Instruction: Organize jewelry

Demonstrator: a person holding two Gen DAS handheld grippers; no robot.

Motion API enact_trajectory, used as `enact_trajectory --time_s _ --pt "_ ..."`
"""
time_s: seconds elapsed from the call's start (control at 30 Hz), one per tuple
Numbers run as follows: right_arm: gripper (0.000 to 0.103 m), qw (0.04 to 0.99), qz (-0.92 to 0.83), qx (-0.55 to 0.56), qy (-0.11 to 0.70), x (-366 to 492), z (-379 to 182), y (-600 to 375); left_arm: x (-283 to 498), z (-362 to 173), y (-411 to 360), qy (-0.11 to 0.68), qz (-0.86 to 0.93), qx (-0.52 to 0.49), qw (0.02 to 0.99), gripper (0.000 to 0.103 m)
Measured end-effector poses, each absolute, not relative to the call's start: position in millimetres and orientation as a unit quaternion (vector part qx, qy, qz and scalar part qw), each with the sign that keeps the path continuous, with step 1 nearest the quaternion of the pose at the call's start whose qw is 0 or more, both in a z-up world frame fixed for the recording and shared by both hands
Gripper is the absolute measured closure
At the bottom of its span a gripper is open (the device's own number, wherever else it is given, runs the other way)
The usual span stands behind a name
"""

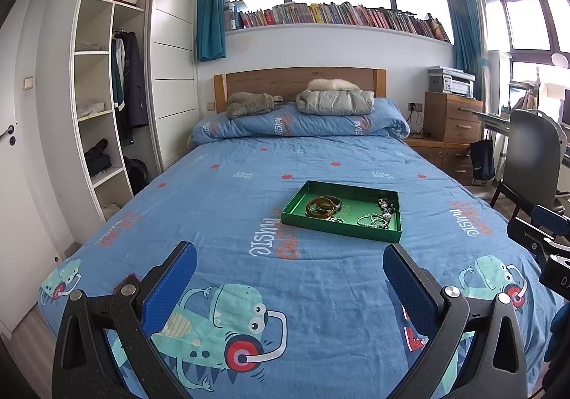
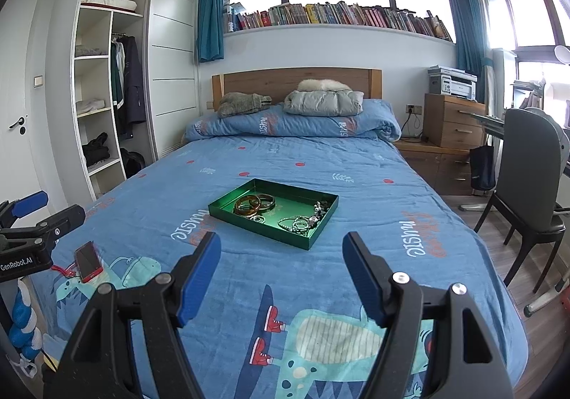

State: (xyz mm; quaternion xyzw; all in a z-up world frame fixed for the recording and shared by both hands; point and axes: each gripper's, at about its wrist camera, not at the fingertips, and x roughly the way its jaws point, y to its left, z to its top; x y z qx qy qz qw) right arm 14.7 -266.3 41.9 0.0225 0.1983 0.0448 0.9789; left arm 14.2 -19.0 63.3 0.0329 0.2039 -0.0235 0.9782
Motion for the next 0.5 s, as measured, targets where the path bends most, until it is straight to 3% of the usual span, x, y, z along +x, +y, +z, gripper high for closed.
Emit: enact_trajectory --time_s 0.5 --pt "0.034 0.979 0.041 0.037 0.197 12 36 -280 8 60 -26 0.209 -0.021 0.037 0.977 0.000"
